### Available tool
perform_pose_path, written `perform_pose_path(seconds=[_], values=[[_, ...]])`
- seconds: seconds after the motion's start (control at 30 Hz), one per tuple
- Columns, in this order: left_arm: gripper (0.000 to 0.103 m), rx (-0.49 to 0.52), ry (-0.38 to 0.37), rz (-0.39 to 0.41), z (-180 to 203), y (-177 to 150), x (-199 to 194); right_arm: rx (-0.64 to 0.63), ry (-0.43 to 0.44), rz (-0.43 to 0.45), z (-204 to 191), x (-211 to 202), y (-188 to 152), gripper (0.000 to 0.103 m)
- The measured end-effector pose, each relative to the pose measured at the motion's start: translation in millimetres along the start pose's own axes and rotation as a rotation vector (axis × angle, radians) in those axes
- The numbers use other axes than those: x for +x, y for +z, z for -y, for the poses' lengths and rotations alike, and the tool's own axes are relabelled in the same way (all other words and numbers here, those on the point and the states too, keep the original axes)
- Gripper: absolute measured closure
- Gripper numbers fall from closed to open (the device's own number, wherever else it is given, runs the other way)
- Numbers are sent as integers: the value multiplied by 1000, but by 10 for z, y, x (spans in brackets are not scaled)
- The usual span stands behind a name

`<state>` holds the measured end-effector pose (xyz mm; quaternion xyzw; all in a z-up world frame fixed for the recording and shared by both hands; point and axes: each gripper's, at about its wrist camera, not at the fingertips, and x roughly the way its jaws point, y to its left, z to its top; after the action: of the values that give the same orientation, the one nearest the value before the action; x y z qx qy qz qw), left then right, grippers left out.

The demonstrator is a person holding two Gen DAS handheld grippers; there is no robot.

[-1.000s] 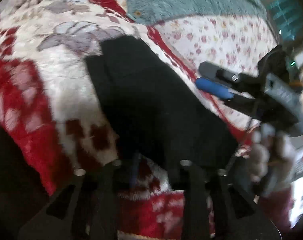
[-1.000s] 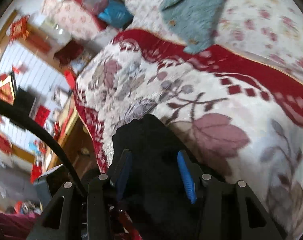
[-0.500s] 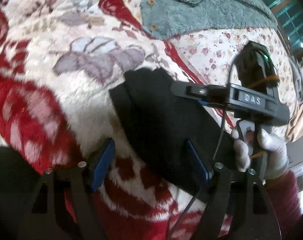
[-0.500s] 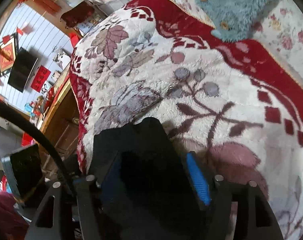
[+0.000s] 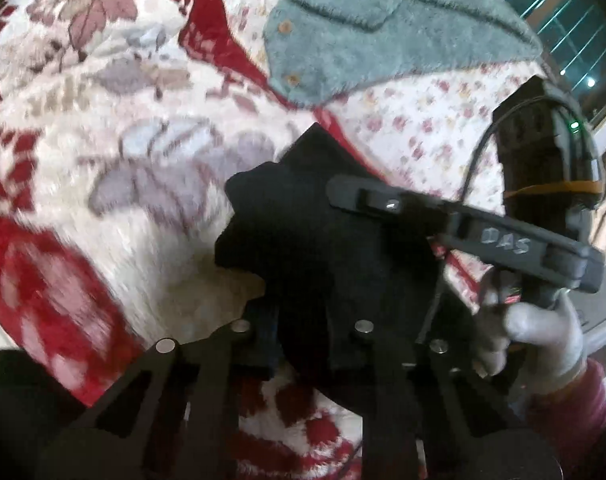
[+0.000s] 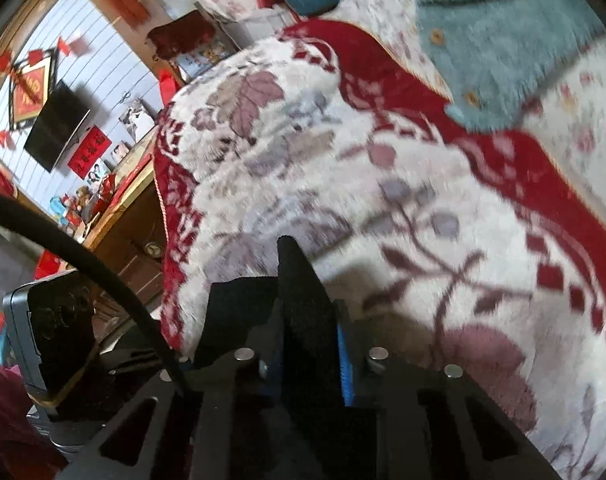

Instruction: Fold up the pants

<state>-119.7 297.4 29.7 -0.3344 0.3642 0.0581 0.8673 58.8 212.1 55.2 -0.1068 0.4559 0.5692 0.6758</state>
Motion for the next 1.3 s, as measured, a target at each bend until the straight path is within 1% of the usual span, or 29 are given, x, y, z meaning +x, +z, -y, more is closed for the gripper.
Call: perform_pose_path(seconds=[0.03, 0.13, 0.2, 0.27, 0.33, 0.37, 0.4, 0.43, 0.47, 0.5, 0.53, 0.57, 0.63, 0.7, 0.77, 0.8, 0.87, 0.9, 0.97, 1.03, 1.1, 1.17, 1.2, 1.23, 1.27, 1.3], values=[[88, 7, -3, 22, 3, 44, -74, -9, -8, 11, -58, -6, 71, 84], [89, 20, 14, 96, -23, 212, -285, -14, 12, 49, -156, -11, 253, 84], [89, 4, 44, 126, -122, 335, -384, -18, 35, 77, -246, 33, 420, 84], [89, -18, 63, 136, -246, 394, -435, -33, 43, 88, -351, 134, 560, 84], [89, -49, 113, 142, -423, 436, -434, -57, 43, 84, -466, 315, 664, 84], [89, -76, 142, 127, -548, 449, -394, -61, 45, 77, -507, 424, 700, 84], [88, -96, 151, 101, -638, 441, -359, -61, 42, 63, -539, 560, 721, 84], [85, -125, 155, 54, -745, 433, -296, -52, 24, 39, -552, 729, 726, 82], [75, -165, 146, 16, -847, 420, -245, -32, -12, 12, -547, 912, 706, 77], [69, -213, 131, -1, -956, 395, -235, -10, -47, -20, -530, 1071, 669, 74], [59, -230, 127, 3, -997, 386, -258, 14, -57, -41, -508, 1163, 632, 67], [54, -246, 124, 16, -1025, 372, -308, 25, -49, -21, -507, 1146, 617, 66], [52, -234, 142, 57, -1000, 366, -440, 66, -2, 25, -498, 954, 602, 66], [52, -196, 161, 103, -895, 378, -614, 115, 26, 79, -487, 581, 570, 66], [50, -149, 154, 152, -733, 375, -755, 105, 51, 151, -536, 127, 453, 66], [49, -124, 147, 168, -655, 380, -803, 99, 42, 191, -551, -127, 365, 63], [42, -65, 113, 187, -461, 371, -874, 104, 9, 269, -539, -697, 75, 59], [42, -34, 85, 188, -347, 347, -891, 114, -8, 296, -532, -927, -81, 59], [42, 10, 46, 166, -143, 294, -866, 161, -90, 355, -470, -1471, -507, 57], [42, 48, 0, 114, 62, 235, -753, 234, -173, 402, -372, -1928, -964, 56], [42, 89, -38, 36, 294, 143, -553, 326, -270, 430, -264, -2336, -1477, 55], [42, 129, -64, -19, 529, 16, -453, 442, -378, 438, -154, -2715, -2067, 54], [42, 156, -74, -55, 658, -52, -361, 495, -418, 441, -105, -2857, -2311, 54], [42, 188, -89, -91, 803, -131, -266, 570, -480, 444, -44, -3036, -2656, 54], [42, 212, -100, -115, 914, -205, -224, 618, -526, 442, -8, -3134, -2864, 54], [42, 241, -113, -143, 1040, -284, -164, 687, -583, 441, 42, -3258, -3147, 54]])
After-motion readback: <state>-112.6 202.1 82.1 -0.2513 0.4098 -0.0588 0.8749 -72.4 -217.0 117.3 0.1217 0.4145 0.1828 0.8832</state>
